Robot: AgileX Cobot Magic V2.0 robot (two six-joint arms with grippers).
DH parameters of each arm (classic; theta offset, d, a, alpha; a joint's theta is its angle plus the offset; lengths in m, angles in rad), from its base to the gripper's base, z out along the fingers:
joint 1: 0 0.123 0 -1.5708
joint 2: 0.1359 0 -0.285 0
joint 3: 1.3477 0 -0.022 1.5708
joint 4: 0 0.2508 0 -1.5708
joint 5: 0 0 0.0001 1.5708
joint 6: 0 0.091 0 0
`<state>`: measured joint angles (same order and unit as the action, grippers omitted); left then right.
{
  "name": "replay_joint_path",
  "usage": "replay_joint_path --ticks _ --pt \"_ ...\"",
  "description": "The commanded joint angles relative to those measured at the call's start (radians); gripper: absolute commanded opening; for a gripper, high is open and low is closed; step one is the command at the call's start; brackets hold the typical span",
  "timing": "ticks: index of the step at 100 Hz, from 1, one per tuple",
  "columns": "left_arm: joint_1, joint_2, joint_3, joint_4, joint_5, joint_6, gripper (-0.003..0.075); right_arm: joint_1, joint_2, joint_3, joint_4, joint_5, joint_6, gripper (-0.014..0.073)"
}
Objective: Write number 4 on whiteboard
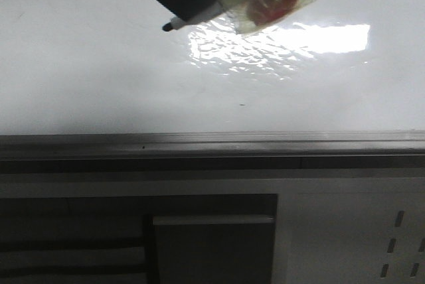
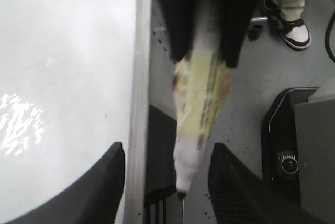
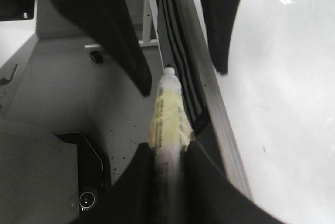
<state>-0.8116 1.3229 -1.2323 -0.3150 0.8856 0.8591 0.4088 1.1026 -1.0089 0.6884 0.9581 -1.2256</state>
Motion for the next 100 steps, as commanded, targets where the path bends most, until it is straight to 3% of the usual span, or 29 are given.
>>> replay_joint_path --ticks 1,10,27,32,40,48,65,82,100 --pt "0.049 -0.081 -0.029 -0.029 -0.052 -0.074 0.0346 0.001 -0.062 -0.034 -0.048 -0.06 0.108 -0.0046" --pt "0.105 -0.151 0.0 -0.029 -0.051 -0.136 0.0345 0.001 -0.116 -0.032 -0.184 -0.064 0.29 -0.0046" --pt "0.234 -0.336 0.147 -0.031 -0.052 -0.21 0.0345 -0.014 -0.21 0.047 -0.567 -0.06 0.806 -0.0046" --pt "0.275 -0.396 0.204 -0.031 -0.064 -0.236 0.0345 -0.032 -0.237 0.086 -0.624 -0.06 0.907 -0.0046" --pt "0.336 -0.485 0.304 -0.038 -0.11 -0.308 0.0345 -0.051 -0.273 0.145 -0.6 -0.08 0.925 -0.0046" --pt "0.395 -0.564 0.39 -0.063 -0.176 -0.393 0.0345 -0.051 -0.289 0.176 -0.482 -0.092 0.925 -0.0046" --pt "0.461 -0.625 0.491 -0.152 -0.213 -0.401 0.0345 -0.051 -0.272 0.173 -0.358 -0.121 0.918 -0.0046" --pt "0.462 -0.62 0.499 -0.167 -0.22 -0.401 0.0345 -0.05 -0.153 0.045 -0.297 -0.042 0.914 -0.0046" --pt "0.462 -0.62 0.499 -0.167 -0.222 -0.401 0.0345 -0.05 -0.074 -0.083 -0.297 -0.091 0.895 -0.0046"
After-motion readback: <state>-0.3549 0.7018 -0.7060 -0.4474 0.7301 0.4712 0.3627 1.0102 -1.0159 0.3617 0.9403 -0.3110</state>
